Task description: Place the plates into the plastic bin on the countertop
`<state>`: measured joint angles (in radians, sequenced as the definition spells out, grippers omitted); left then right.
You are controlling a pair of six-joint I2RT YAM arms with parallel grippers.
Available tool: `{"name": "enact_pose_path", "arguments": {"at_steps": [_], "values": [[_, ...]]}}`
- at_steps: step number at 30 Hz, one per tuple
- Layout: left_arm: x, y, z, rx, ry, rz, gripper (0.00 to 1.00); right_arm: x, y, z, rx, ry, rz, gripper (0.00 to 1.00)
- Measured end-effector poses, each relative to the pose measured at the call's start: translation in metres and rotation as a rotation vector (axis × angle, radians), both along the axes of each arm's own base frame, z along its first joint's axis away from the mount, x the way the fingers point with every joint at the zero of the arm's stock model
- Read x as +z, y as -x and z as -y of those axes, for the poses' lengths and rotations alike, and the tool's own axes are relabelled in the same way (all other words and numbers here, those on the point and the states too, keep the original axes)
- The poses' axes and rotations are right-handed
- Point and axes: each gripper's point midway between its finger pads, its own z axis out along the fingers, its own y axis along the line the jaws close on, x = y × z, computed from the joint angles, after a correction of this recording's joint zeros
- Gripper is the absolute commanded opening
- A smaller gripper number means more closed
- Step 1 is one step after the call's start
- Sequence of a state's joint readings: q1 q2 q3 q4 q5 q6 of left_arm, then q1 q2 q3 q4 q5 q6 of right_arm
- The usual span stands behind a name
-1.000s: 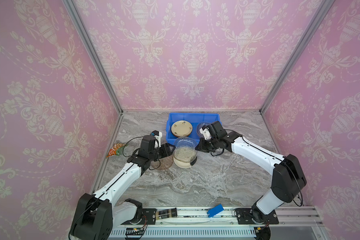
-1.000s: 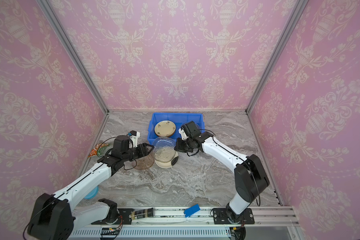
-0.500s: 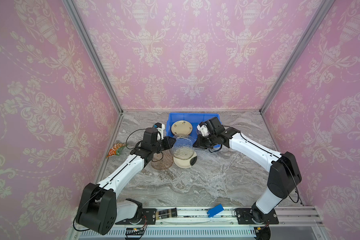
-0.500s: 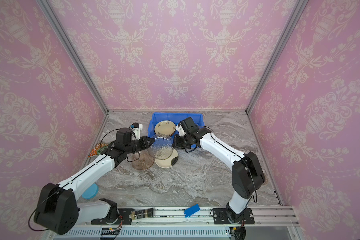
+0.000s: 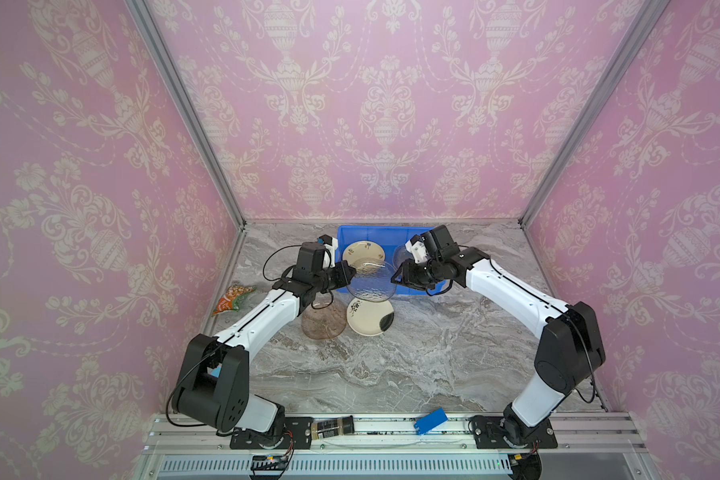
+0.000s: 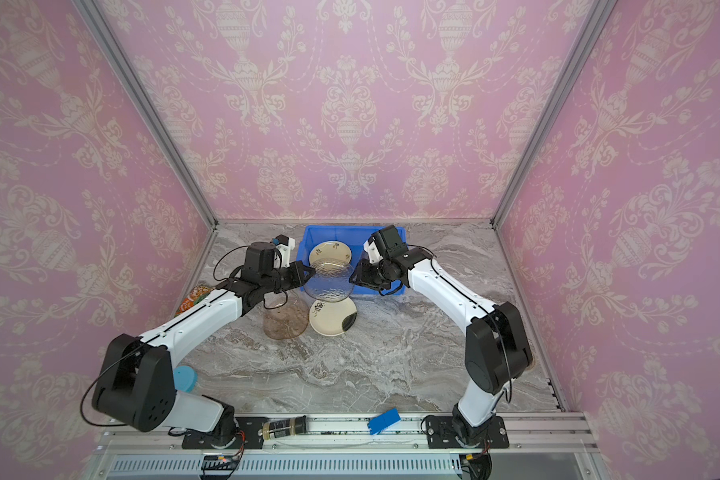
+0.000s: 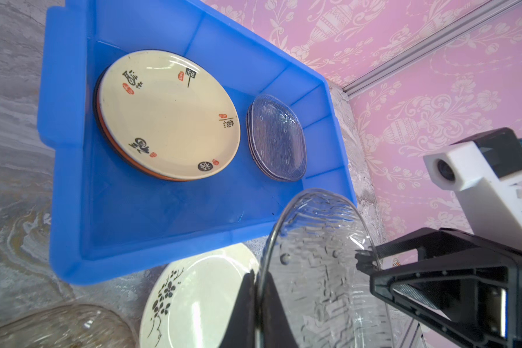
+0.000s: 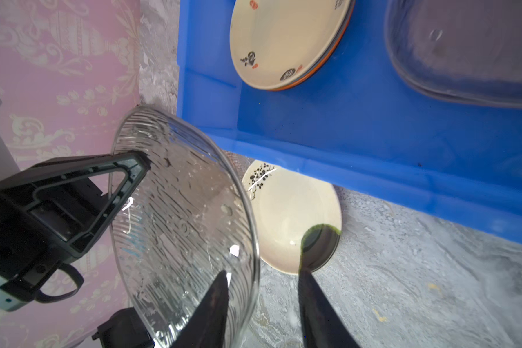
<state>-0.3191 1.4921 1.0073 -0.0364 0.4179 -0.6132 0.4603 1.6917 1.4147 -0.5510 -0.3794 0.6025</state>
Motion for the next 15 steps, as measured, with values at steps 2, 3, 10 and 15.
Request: {"name": "enact_pose_path", "arguments": {"at_steps": [2,3,10,15], "values": [[0.002,-0.014,0.005,0.005,0.002,0.005,0.0,0.004,-0.01,0.02,-0.055,0.022,0.021,0.47],[0.005,-0.023,0.009,0.006,0.005,0.011,0.0,0.009,-0.016,0.034,-0.096,0.031,0.039,0.49],[0.014,-0.08,0.048,0.0,-0.004,0.065,0.0,0.061,-0.029,0.128,-0.364,0.02,0.194,0.49],[0.009,-0.116,0.075,0.007,-0.02,0.089,0.0,0.068,-0.027,0.138,-0.399,0.005,0.225,0.49]]}}
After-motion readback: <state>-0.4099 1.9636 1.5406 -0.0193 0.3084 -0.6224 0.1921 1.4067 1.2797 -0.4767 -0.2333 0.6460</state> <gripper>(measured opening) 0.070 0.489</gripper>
